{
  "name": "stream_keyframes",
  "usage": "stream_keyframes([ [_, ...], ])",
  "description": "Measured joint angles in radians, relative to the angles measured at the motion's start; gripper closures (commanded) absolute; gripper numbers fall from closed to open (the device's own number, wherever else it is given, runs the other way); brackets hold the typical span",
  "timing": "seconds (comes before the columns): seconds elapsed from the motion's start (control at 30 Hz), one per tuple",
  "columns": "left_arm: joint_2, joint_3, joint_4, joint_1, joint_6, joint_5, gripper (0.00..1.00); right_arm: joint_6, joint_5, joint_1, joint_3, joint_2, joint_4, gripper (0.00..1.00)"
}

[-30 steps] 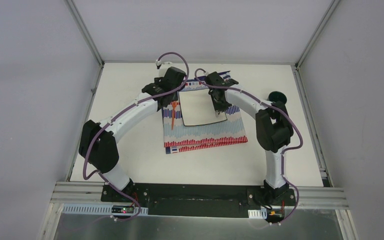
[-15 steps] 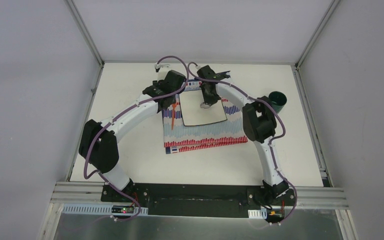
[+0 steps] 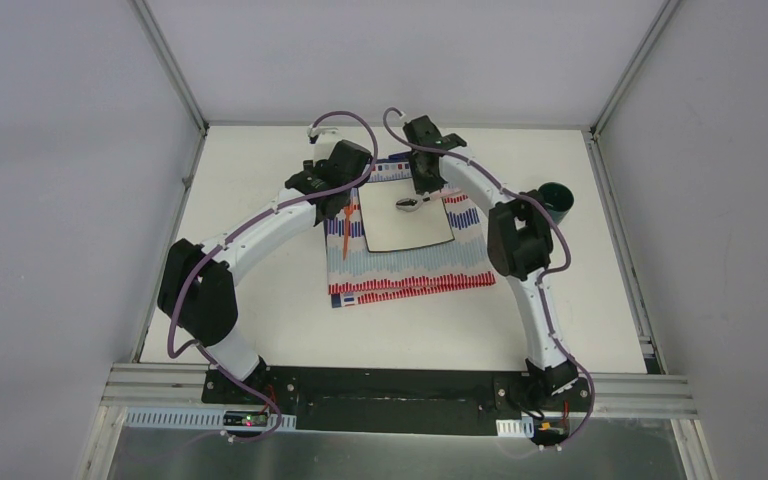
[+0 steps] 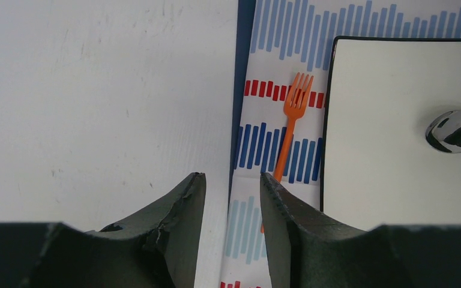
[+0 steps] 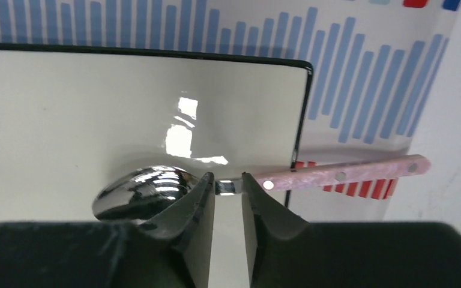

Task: Set the dinner table for one person
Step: Adjust the spoon with the napkin.

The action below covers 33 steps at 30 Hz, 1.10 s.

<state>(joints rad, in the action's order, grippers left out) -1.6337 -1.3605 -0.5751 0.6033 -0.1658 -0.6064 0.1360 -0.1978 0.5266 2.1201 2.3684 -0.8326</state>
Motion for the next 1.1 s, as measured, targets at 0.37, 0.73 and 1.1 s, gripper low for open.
stream_keyframes([
  [0.37, 0.000, 0.000, 0.000, 0.000, 0.000, 0.000, 0.60, -0.107, -0.052, -0.042, -0.084, -0.150, 0.043, 0.61],
  [0.73, 0.000, 0.000, 0.000, 0.000, -0.001, 0.002, 0.60, -0.233, -0.058, -0.113, -0.048, -0.089, 0.035, 0.61],
  [1.1, -0.017, -0.006, -0.001, 0.000, -0.001, 0.006, 0.60, -0.264, -0.045, -0.133, -0.049, -0.075, 0.036, 0.77],
])
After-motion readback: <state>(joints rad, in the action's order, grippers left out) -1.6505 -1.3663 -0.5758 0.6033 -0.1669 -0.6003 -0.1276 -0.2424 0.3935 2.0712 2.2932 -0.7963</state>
